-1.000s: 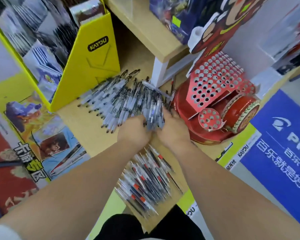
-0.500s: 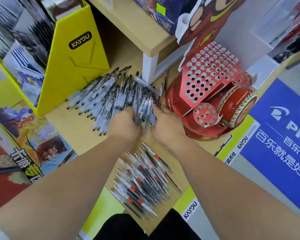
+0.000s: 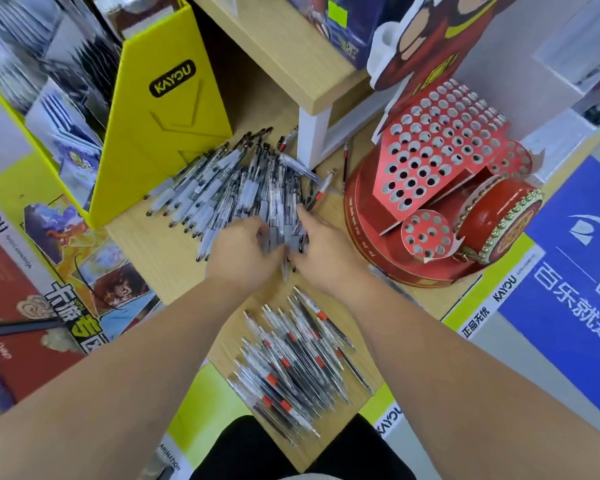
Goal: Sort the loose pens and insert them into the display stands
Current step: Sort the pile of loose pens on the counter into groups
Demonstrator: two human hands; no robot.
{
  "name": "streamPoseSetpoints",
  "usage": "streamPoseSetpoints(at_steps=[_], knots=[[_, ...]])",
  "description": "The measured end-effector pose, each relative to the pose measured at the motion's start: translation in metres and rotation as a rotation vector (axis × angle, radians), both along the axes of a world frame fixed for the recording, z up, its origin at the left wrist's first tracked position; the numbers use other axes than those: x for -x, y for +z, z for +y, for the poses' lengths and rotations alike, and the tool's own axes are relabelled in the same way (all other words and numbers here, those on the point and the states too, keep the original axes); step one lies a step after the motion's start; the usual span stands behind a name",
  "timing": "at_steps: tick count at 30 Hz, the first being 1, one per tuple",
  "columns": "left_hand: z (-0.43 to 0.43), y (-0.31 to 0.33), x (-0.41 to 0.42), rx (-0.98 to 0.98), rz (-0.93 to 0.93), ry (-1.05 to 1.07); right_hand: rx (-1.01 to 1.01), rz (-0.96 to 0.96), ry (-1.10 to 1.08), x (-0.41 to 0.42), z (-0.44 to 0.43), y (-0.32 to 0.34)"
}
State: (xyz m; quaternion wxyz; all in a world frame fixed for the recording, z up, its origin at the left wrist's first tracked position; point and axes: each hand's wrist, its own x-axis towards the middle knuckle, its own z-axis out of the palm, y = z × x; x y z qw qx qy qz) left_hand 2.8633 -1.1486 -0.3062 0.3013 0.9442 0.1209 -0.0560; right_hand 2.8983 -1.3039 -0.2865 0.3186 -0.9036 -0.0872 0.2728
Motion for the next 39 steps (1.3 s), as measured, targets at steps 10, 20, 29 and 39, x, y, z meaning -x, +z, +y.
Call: streamPoseSetpoints(at_steps=[10, 20, 29, 39], knots=[[-0.005, 0.000, -0.002, -0.005, 0.110, 0.059, -0.105, 0.052, -0.069, 0.002, 0.003, -0.001], [0.007, 0.004, -0.005, 0.048, 0.063, 0.110, -0.170, 0.041, -0.124, 0.010, 0.016, -0.004], [0.023, 0.002, -0.014, 0.218, 0.126, 0.258, -0.188, 0.024, -0.139, 0.008, 0.019, -0.007], [0.031, 0.027, -0.021, 0.585, 0.227, 0.322, -0.055, -0.085, -0.193, 0.002, 0.002, -0.018]])
